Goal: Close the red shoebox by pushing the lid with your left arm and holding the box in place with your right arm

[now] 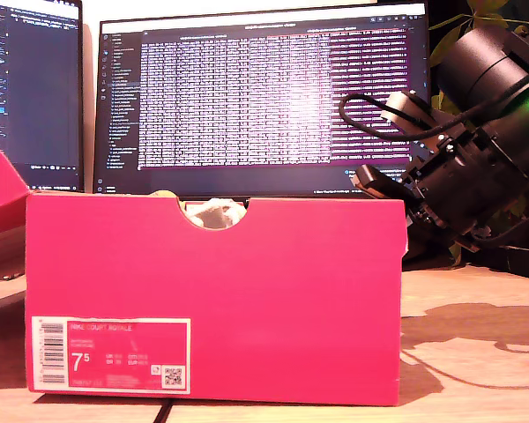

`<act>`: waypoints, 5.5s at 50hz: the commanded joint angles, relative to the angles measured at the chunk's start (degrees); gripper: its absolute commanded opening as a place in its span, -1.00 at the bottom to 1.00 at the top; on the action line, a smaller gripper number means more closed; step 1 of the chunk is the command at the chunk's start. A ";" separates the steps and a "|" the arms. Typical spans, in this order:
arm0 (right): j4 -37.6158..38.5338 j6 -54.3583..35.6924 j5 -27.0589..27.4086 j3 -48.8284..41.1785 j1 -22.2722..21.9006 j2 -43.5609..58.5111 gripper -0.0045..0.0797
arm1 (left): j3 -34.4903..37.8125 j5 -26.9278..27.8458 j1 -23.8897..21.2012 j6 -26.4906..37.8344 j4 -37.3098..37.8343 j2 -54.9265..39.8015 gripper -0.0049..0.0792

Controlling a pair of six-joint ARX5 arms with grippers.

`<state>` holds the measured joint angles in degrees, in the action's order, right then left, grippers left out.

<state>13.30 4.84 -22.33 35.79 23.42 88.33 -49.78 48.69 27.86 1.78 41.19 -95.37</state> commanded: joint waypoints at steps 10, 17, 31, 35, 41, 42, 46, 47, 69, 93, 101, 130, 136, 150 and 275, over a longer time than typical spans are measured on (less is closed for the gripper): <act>1.88 0.26 -1.05 0.68 1.70 0.66 -0.92 | -5.73 2.86 -0.61 1.81 6.36 -0.63 -0.93; 2.14 0.26 -1.07 0.68 1.70 0.66 -0.92 | -8.94 4.07 -0.61 3.08 10.34 -0.61 -0.93; 2.75 0.26 -1.07 0.68 1.70 0.66 -0.92 | -14.32 9.68 -0.66 4.76 16.61 -0.50 -0.93; 2.75 0.26 -1.07 0.68 1.70 0.66 -0.92 | -15.76 11.10 -0.81 5.81 18.23 -0.35 -0.93; 2.89 0.24 -1.07 0.68 1.70 0.66 -0.92 | -17.62 13.09 -1.40 6.08 19.47 0.28 -0.93; 2.95 0.24 -1.07 0.68 1.70 0.66 -0.92 | -17.90 13.46 -1.49 6.05 19.67 0.39 -0.93; 3.17 0.24 -1.07 0.68 1.70 0.66 -0.92 | -19.02 14.84 -2.38 6.08 20.44 1.55 -0.93; 3.19 0.24 -1.07 0.68 1.70 0.66 -0.92 | -19.39 15.10 -2.58 6.08 20.57 1.77 -0.93; 3.23 0.24 -1.07 0.68 1.22 0.66 -0.92 | -29.59 24.65 -9.73 5.60 23.78 6.14 -0.93; 3.06 0.28 -1.11 0.68 -14.64 -3.52 -0.92 | -33.07 25.68 -26.93 4.09 21.29 6.51 -0.93; 1.92 0.39 -3.61 0.72 -16.22 -7.34 -0.92 | -33.29 25.70 -29.40 4.07 19.32 6.51 -0.93; -9.79 3.34 -7.39 15.65 -10.32 -15.96 -0.92 | -37.99 20.55 -29.83 4.09 17.44 6.58 -0.93; -13.18 0.52 -7.26 15.91 -8.41 -15.67 -0.92 | -37.99 16.70 -29.83 4.22 17.25 6.58 -0.93; -17.97 -3.08 -6.97 15.91 -3.67 -9.64 -0.92 | -37.99 11.15 -29.86 4.98 16.98 6.58 -0.93; -16.28 -13.40 7.32 -3.19 -27.17 -57.68 -0.92 | 4.20 -13.57 -16.02 5.05 -31.02 49.70 -0.93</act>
<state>-2.79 -8.08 -14.35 32.77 -3.31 31.38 -48.42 34.98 11.79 7.66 10.61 -45.98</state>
